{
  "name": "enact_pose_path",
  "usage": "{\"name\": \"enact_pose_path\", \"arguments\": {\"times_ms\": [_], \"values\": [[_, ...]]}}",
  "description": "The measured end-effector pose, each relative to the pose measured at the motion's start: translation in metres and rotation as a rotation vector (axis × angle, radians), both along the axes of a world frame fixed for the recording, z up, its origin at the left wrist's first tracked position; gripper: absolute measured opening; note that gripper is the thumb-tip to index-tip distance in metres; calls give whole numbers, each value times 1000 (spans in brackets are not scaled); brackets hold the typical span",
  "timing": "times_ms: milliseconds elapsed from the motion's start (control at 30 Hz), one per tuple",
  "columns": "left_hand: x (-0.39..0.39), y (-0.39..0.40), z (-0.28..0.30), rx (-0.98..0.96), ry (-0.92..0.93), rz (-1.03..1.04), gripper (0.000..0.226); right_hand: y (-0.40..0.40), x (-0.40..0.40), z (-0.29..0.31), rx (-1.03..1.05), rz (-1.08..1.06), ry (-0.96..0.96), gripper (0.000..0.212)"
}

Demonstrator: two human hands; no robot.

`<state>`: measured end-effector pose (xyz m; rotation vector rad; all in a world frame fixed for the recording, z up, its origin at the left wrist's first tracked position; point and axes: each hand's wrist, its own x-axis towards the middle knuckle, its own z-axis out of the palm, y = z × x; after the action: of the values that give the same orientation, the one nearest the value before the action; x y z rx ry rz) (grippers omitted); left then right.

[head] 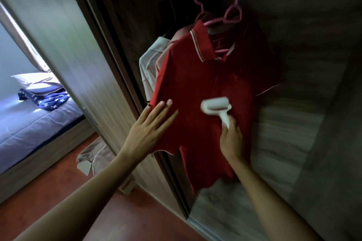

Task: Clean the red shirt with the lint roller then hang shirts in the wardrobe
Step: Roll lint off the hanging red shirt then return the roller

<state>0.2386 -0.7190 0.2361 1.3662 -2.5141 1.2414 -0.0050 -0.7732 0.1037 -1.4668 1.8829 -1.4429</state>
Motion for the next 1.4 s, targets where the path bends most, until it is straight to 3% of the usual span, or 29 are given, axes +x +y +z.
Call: {"name": "enact_pose_path", "arguments": {"times_ms": [100, 167, 400, 533, 800, 967, 1167, 1400], "values": [[0, -5, 1, 56, -28, 34, 111, 14, -1, -39, 190, 66, 124, 34], [1, -8, 3, 85, -33, 64, 112, 19, -2, -41, 211, 48, 98, 31], [-8, -12, 5, 179, -48, 141, 121, 7, -7, 39, -191, -18, -188, 36], [-11, -15, 10, 215, -22, 224, 136, 1, -10, 63, -232, -20, -240, 37], [-15, -8, 15, 206, 208, 270, 151, 12, -3, -13, 86, 96, -212, 36], [-13, -6, 10, 193, 356, 198, 156, 8, -5, 15, -92, 5, -282, 35], [-12, -9, 10, 244, 367, 221, 164, -19, -19, 61, -255, -105, -350, 39], [-10, -15, 8, 280, 321, 231, 165, -17, -19, -9, -34, -37, -296, 36]]}}
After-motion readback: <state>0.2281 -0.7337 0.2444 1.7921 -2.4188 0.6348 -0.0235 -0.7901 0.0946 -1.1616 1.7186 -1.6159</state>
